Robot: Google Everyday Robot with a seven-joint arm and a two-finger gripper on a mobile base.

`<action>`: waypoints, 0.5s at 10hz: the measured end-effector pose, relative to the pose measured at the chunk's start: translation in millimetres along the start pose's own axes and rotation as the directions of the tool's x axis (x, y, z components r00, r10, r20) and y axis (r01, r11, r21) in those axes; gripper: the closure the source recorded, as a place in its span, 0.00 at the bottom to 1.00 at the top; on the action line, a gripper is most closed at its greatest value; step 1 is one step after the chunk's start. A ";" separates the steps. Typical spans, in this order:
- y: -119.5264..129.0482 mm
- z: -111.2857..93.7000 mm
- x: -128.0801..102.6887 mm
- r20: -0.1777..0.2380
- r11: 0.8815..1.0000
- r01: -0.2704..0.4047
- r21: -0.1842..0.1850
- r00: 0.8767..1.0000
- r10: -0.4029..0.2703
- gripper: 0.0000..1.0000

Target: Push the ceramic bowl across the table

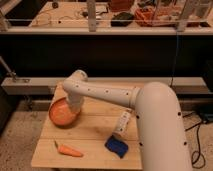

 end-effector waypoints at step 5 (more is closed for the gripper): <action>13.5 -13.5 16.9 0.011 0.999 -0.041 0.013 0.999 0.041 1.00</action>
